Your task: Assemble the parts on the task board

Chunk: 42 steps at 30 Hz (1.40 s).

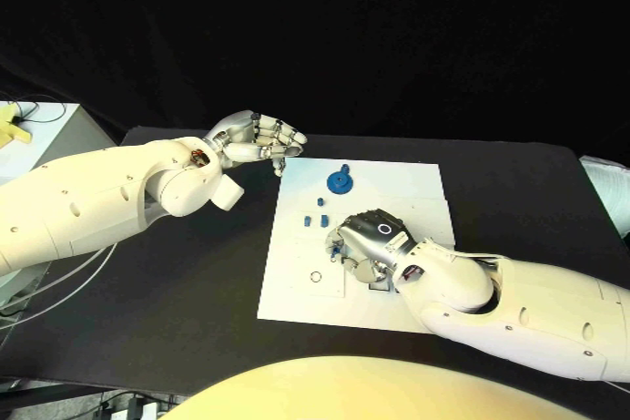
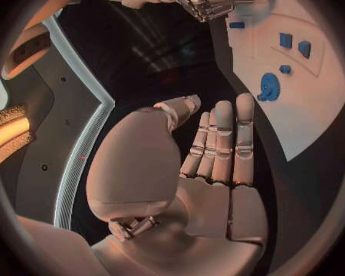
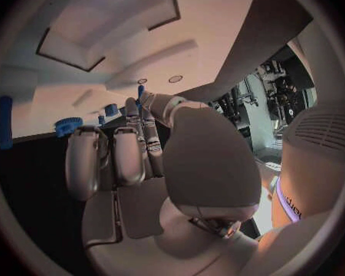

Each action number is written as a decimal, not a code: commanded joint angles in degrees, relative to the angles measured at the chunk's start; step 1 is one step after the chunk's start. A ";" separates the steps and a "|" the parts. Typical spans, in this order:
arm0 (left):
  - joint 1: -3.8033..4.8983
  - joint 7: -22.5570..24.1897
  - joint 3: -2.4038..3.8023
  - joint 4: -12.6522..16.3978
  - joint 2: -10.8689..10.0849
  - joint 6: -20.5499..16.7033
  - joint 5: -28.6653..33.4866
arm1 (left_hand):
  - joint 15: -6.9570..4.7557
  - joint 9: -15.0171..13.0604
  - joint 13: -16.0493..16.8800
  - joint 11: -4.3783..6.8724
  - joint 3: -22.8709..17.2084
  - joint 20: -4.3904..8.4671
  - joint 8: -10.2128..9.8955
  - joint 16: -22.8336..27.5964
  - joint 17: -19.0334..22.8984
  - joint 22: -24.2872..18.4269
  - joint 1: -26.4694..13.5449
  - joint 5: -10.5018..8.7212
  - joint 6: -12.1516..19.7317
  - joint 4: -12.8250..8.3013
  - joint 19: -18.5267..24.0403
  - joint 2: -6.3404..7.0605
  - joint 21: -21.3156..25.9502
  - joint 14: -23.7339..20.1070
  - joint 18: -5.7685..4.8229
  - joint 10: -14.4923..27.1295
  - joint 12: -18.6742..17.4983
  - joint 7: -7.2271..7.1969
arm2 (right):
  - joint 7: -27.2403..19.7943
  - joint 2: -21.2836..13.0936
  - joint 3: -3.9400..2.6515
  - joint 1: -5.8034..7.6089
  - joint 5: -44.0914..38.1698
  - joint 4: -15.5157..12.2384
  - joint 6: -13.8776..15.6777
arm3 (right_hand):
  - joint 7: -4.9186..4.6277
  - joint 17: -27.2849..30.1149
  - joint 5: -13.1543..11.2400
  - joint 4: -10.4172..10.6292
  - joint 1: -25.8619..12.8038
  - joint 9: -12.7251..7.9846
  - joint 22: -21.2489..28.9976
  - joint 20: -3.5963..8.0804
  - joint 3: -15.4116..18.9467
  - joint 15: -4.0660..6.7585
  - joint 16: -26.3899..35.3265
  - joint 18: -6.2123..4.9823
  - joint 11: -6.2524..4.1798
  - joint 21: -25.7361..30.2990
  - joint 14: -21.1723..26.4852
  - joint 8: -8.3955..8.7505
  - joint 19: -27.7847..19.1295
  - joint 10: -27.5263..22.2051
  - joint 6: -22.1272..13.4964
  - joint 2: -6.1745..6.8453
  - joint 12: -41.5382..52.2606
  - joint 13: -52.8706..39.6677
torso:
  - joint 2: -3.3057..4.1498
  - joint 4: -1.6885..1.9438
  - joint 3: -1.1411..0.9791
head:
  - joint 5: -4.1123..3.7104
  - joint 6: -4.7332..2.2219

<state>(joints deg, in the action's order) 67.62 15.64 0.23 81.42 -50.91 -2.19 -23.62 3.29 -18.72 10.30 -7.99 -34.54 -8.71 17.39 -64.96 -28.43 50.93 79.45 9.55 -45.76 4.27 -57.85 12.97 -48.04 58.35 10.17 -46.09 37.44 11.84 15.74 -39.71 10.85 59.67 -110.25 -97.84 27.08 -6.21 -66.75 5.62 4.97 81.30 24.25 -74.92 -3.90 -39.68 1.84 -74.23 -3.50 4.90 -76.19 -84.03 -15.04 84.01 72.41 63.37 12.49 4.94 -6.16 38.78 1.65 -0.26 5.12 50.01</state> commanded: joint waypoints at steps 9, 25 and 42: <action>0.03 0.24 0.04 0.01 0.09 0.77 0.53 | 0.33 0.05 -0.08 -0.15 0.06 -0.04 -0.18 0.27 0.08 -0.09 -0.50 0.15 0.30 -0.10 0.08 -0.15 0.36 0.11 0.37 0.39 -0.24 0.14 | -0.02 0.29 0.06 -0.36 -0.96 0.25 -1.44 | -0.07 0.00 0.14 -0.25 -0.02 0.14 -8.75 0.40 -0.15 0.22 -0.08 0.84 -2.47 0.24 -1.90 -0.37 2.54 2.85 0.15 -0.50 0.06 -0.07 | -0.02 0.02 0.01 | 0.20 -0.01; 0.02 0.23 0.04 -0.10 0.17 0.91 0.55 | 0.36 0.08 -0.11 -0.17 0.11 -0.08 -0.17 0.30 0.09 -0.11 -0.58 0.17 0.38 -0.08 0.08 -0.21 0.41 0.08 0.37 0.46 -0.27 0.16 | 0.05 0.60 0.10 -0.53 -0.95 1.12 -2.33 | -0.08 0.00 0.16 -0.32 -0.08 0.18 -8.76 0.40 -0.18 0.23 -0.09 0.84 -2.47 0.22 -1.90 -0.39 2.54 2.89 0.15 -0.50 0.02 -0.06 | -0.02 0.01 -0.01 | 0.26 -0.01; 0.02 0.20 0.04 -0.18 0.21 0.94 0.58 | 0.36 0.08 -0.11 -0.17 0.11 -0.08 -0.17 0.30 0.09 -0.11 -0.58 0.17 0.38 -0.08 0.08 -0.21 0.41 0.08 0.37 0.46 -0.27 0.16 | -2.33 1.57 0.56 -0.81 1.77 2.11 -3.86 | -0.58 2.28 2.07 0.24 -4.32 0.49 -7.23 -0.15 2.49 -0.37 1.31 0.21 -1.69 3.99 -1.14 0.46 1.46 1.10 -1.67 1.35 -1.33 0.55 | -0.03 -0.02 0.01 | 0.31 -0.01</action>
<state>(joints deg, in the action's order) 67.61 15.54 0.23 81.18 -50.83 -2.10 -23.50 3.29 -18.73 10.25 -8.19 -34.54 -8.71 17.39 -64.96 -28.40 50.87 79.45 9.55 -45.76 4.27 -57.85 12.97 -47.83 58.35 10.16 -45.89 37.44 11.84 15.01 -38.22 11.18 59.10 -109.72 -95.88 25.51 -6.84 -64.44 7.74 5.32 77.42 24.88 -74.94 -3.90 -37.27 1.75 -73.12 -3.50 4.15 -72.16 -84.13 -14.59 84.01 72.87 61.85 13.79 3.77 -5.71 38.76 1.66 -0.25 5.38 50.01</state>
